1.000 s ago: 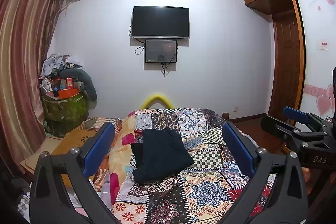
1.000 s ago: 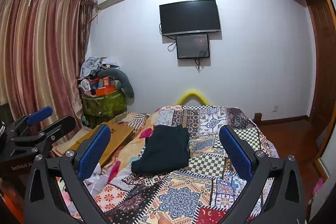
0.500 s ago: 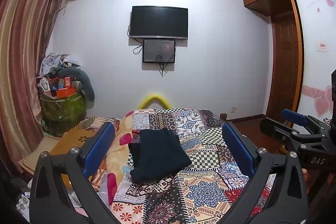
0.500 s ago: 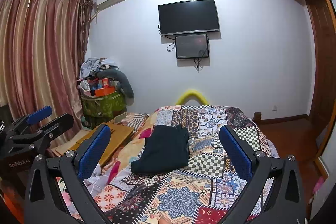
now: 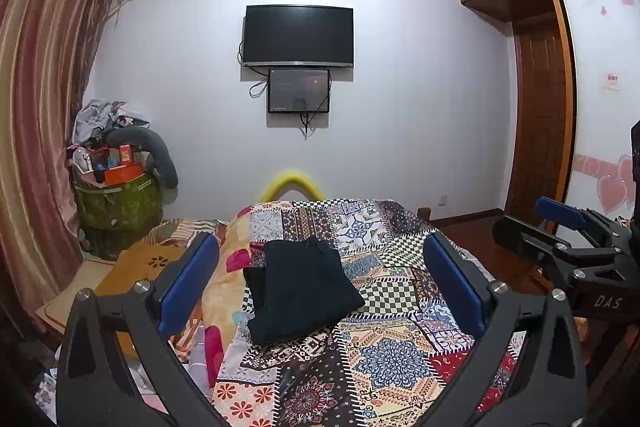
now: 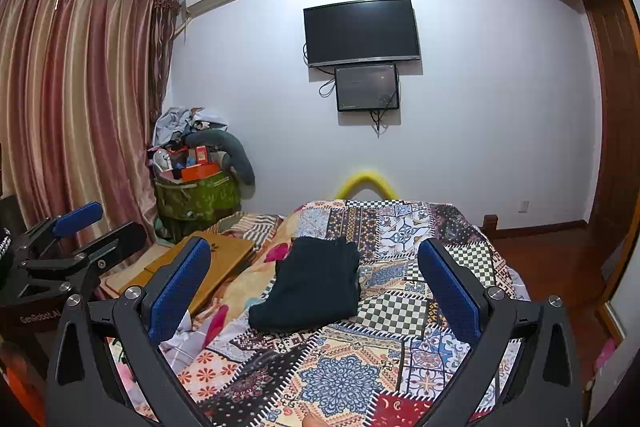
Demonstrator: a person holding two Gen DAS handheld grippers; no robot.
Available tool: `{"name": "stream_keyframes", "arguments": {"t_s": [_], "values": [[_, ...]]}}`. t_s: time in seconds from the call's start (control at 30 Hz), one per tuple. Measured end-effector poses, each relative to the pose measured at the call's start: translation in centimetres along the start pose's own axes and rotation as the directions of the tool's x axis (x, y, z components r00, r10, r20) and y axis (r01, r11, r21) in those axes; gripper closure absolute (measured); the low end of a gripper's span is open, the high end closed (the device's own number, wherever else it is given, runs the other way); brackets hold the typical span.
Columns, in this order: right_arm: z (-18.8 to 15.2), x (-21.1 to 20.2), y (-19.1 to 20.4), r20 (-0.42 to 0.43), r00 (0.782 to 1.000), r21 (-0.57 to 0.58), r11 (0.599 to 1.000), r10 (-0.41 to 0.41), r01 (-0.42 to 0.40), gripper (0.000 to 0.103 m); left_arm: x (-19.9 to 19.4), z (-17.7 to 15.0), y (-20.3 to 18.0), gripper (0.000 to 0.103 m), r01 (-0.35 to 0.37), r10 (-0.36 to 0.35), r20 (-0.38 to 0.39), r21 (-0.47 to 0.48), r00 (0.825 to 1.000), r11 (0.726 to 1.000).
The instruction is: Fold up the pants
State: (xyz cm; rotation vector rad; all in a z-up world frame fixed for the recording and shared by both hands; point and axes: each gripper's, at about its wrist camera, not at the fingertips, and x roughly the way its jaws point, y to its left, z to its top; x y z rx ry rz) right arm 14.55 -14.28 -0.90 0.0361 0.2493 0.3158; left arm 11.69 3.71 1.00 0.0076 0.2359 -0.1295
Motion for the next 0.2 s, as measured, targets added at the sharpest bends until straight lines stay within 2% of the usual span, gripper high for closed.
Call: {"name": "stream_keyframes", "arguments": {"t_s": [0.2], "values": [[-0.06, 0.18, 0.18, -0.003, 1.000, -0.012, 1.000, -0.006, 0.006, 0.000, 0.08, -0.04, 0.10, 0.000, 0.002, -0.002, -0.004, -0.007, 1.000, 1.000]]}}
